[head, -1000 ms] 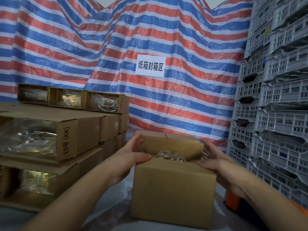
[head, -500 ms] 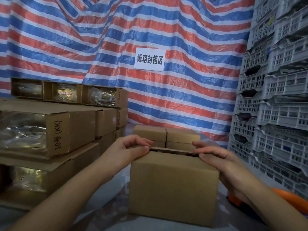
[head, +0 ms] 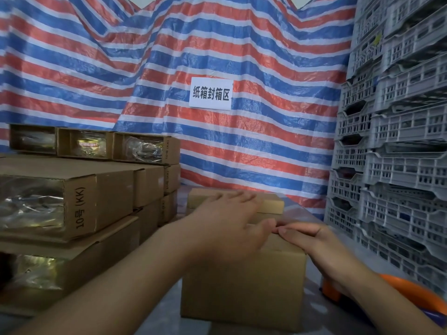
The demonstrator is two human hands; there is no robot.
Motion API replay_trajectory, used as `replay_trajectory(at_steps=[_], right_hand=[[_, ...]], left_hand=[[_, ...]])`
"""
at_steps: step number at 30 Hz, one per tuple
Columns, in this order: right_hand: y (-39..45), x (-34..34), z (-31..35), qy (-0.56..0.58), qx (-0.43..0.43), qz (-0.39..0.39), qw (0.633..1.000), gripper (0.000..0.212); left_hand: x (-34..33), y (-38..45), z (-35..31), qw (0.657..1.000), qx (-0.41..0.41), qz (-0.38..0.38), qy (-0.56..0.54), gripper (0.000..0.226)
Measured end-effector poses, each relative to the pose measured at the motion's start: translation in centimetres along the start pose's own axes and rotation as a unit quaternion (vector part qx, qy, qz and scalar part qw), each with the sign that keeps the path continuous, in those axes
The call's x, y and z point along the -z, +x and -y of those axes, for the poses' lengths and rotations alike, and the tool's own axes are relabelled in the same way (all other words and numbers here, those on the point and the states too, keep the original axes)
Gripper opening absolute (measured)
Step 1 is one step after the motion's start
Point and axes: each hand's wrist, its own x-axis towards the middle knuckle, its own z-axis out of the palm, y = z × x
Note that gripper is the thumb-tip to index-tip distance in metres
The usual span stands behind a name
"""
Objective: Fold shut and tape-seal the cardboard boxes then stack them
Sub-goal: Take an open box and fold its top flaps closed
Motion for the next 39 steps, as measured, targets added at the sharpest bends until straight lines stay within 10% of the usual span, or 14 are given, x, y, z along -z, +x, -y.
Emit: replay_trajectory(at_steps=[11, 18, 32, 39], right_hand=[[-0.7, 0.0, 1.8, -0.131, 0.029, 0.003, 0.991, 0.033], [-2.0, -2.0, 4.1, -0.479, 0.099, 0.165, 0.856, 0.056], [-1.8, -0.9, 4.9, -0.395, 0.025, 0.063, 0.916, 0.041], [-5.1, 4.6, 3.6, -0.701, -0.108, -0.006, 0.705, 0.046]], left_hand=[[-1.0, 1.7, -0.5, 0.975, 0.041, 0.218, 0.001, 0.100], [-1.2, 1.5, -0.7, 0.983, 0.037, 0.177, -0.004, 0.078], [-1.5, -1.5, -0.8, 0.993, 0.048, 0.091, 0.048, 0.072], [-1.9, -1.4, -0.4, 0.995, 0.044, 0.080, 0.044, 0.073]])
